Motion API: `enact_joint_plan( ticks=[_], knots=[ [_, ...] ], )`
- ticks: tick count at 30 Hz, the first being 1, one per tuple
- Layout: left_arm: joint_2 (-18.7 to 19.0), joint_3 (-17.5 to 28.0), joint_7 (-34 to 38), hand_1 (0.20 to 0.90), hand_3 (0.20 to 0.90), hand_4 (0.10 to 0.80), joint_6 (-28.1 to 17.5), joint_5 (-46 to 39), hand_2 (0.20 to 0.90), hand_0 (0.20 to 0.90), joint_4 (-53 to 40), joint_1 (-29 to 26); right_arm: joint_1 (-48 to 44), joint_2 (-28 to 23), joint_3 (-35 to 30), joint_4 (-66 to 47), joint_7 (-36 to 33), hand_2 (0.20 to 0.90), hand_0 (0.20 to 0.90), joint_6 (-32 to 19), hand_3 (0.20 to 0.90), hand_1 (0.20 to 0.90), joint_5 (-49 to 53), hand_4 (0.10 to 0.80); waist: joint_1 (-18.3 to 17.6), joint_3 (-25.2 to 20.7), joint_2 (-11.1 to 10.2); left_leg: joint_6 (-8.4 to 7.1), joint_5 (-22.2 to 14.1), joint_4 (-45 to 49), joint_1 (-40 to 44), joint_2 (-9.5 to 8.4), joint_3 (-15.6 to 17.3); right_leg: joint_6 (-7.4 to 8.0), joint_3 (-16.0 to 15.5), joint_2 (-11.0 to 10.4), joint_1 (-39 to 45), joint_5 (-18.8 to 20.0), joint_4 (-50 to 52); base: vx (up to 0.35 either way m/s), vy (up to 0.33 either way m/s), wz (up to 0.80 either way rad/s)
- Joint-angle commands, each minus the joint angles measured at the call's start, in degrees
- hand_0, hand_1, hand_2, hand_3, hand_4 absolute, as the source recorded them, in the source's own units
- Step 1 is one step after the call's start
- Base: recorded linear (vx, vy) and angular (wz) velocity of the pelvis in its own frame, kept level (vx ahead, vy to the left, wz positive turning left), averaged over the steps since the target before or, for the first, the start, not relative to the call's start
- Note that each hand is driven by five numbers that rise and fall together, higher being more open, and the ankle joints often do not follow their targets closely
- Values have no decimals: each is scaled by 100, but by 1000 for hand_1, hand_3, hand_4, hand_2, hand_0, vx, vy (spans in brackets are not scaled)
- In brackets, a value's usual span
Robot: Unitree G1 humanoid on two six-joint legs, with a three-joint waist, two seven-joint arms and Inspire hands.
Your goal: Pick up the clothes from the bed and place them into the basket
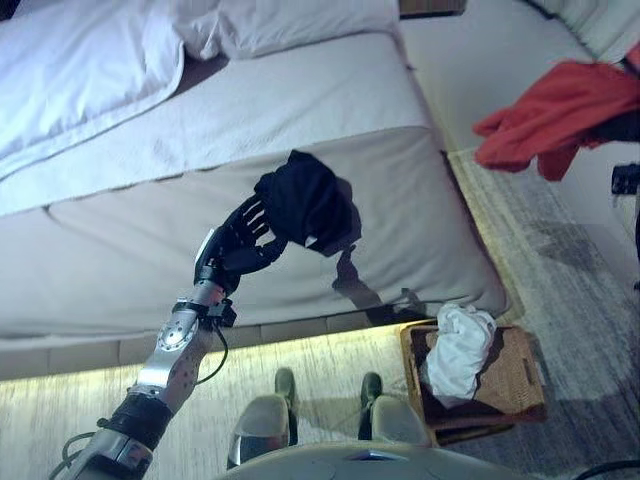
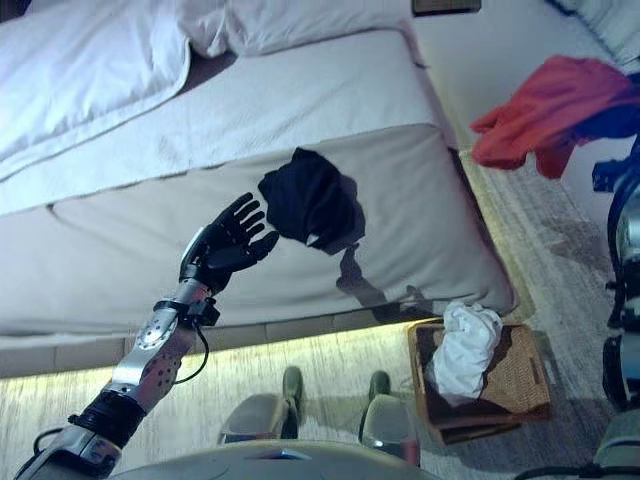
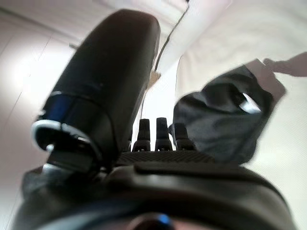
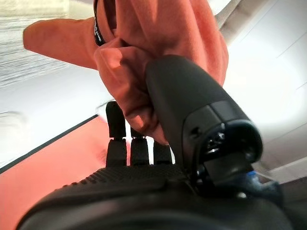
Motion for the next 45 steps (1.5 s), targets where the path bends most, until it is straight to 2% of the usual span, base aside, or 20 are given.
enact_joint_plan(
  ticks=[1, 7, 9, 18, 30, 39, 40, 41, 42, 45],
  knots=[
    [-162, 70, -229, 900, 900, 800, -339, 227, 900, 900, 44, -104, 467, -165, -449, -512, -166, 300, 300, -354, 200, 300, -283, 100, -264, -941, -64, -185, -152, -402, -39, 309, 135, 21, 278, 263, -205, -85, 26, -28, -1, -21],
    [-346, 36, -358, 900, 900, 800, -384, 437, 900, 900, 353, -345, 1334, 369, -813, -853, -178, 300, 300, -214, 200, 300, -321, 100, -542, -996, -90, -187, -157, -615, 99, 334, 357, 102, 537, 312, -199, 125, -298, -44, -19, -22],
    [-438, 92, -356, 900, 900, 800, -388, 562, 900, 900, 392, -351, 1748, 639, -990, -985, -109, 300, 300, -316, 200, 300, -340, 100, -646, -995, -112, -165, -205, -622, 151, 350, 477, 129, 671, 341, -219, 176, -367, -39, -61, -31],
    [-570, 51, -422, 900, 900, 800, -251, 906, 900, 900, 411, -400, 2554, 1273, -1016, -804, 128, 300, 300, -326, 200, 300, -548, 100, -923, -936, -76, -130, -288, -589, 266, 426, 791, 143, 961, 461, -314, 192, -346, -32, -45, -21],
    [-565, -208, -589, 900, 900, 800, -143, 965, 900, 900, 384, -617, 2301, 1437, -631, 102, 89, 300, 300, -241, 200, 300, -647, 100, -1093, -818, 194, -220, -379, -430, 253, 489, 1124, 168, 1019, 467, -439, 241, -387, -29, -40, -12],
    [-586, -336, -676, 900, 900, 800, -209, 936, 900, 900, 390, -639, 2142, 1556, -327, 494, 6, 300, 300, -336, 200, 300, -782, 100, -1179, -740, 439, -211, -458, -411, 275, 437, 1242, 216, 1111, 415, -534, 291, -423, 0, -9, -7],
    [-596, -348, -678, 900, 900, 800, -229, 933, 900, 900, 408, -640, 2141, 1557, -315, 524, -3, 333, 333, -358, 238, 333, -791, 138, -1184, -734, 454, -211, -456, -416, 277, 435, 1243, 220, 1117, 414, -542, 296, -427, 9, -9, -7],
    [-604, -363, -685, 900, 900, 800, -247, 931, 900, 900, 413, -636, 2132, 1551, -306, 566, 2, 467, 467, -380, 395, 467, -793, 295, -1185, -725, 471, -212, -457, -420, 285, 435, 1246, 221, 1116, 411, -543, 297, -430, 10, -10, -14],
    [-620, -374, -701, 900, 900, 800, -268, 931, 900, 900, 421, -635, 2118, 1562, -275, 588, -66, 900, 900, -436, 900, 900, -835, 800, -1182, -714, 496, -218, -447, -431, 286, 435, 1240, 220, 1123, 407, -539, 307, -452, 9, -9, -13],
    [-624, -400, -699, 900, 900, 800, -297, 907, 900, 900, 442, -640, 2120, 1565, -261, 626, -102, 900, 900, -517, 900, 900, -852, 800, -1187, -709, 527, -228, -445, -432, 281, 438, 1235, 224, 1123, 402, -552, 310, -459, 2, -3, -3]
  ],
)
